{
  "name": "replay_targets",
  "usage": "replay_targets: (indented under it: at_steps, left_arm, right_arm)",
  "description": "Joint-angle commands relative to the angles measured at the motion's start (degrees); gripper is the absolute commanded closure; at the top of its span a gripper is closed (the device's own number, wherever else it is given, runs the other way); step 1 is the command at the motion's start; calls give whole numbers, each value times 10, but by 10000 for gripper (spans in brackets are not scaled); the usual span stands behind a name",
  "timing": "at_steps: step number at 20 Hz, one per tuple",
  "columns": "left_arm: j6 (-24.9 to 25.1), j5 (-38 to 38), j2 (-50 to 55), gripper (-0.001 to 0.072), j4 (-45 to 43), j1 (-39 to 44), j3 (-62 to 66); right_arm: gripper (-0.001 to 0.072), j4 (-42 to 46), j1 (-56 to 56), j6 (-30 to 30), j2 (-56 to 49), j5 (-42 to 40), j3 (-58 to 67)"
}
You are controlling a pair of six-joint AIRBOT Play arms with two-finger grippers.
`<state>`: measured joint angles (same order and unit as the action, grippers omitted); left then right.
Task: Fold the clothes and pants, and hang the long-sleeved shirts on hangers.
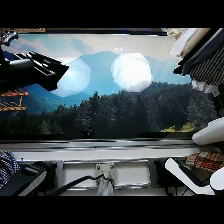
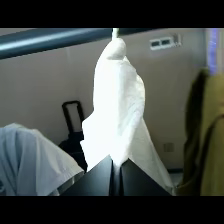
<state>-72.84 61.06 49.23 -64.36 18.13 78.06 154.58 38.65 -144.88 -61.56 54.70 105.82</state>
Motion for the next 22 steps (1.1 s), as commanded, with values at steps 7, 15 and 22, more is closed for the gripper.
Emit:
replay_targets:
  at_steps: [7, 15, 22]
  left_arm:
    - [0, 28, 4, 434, 0, 0, 0]
    - [0, 34, 5, 433, 1, 0, 0]
    - [0, 13, 2, 433, -27, 0, 0]
  right_arm:
    - [439, -113, 71, 50, -6, -4, 1]
    - [119, -158, 70, 30, 58, -103, 8]
    - [199, -849, -130, 354, 87, -229, 8]
